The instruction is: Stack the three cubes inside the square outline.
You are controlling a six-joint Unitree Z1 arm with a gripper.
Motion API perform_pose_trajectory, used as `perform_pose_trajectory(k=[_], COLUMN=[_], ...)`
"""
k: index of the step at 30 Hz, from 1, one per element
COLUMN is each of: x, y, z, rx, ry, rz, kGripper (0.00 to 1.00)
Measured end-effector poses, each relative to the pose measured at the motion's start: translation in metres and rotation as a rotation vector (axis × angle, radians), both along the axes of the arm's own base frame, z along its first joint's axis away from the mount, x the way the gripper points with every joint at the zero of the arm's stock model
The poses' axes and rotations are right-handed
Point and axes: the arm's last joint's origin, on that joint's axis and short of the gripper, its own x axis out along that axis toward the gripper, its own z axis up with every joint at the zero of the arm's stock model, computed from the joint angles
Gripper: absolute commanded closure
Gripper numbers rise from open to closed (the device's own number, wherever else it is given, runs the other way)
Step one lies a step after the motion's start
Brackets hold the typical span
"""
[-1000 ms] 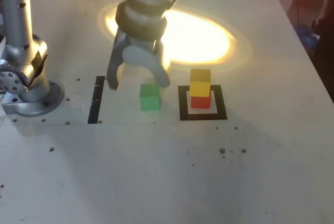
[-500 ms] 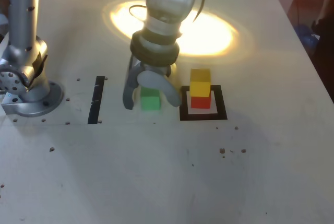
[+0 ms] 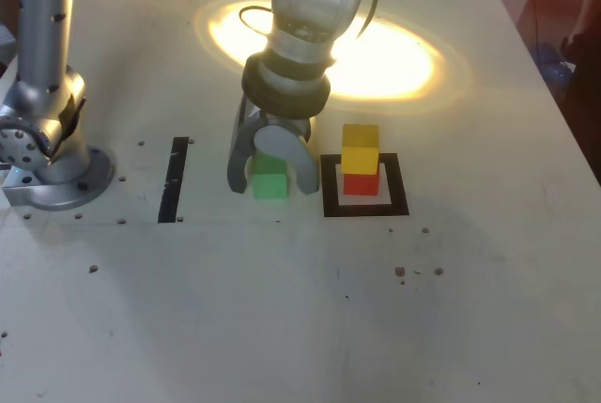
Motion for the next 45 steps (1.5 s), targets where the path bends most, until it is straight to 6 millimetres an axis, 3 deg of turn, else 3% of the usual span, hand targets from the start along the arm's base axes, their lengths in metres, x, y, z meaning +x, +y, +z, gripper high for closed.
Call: perform_pose_trajectory(k=[7,24,38,45], x=[-0.002,-0.001,0.005,0.033], y=[0.000,0.001,0.004,0.000], z=[0.010,0.015,0.124,0.152], rx=[-0.003,0.010,0.076,0.037], ry=[-0.025,-0.022,-0.073,-0.176], rz=[0.000,-0.011,-0.047,-0.044], kGripper=[0.80,0.83,0.84,0.85])
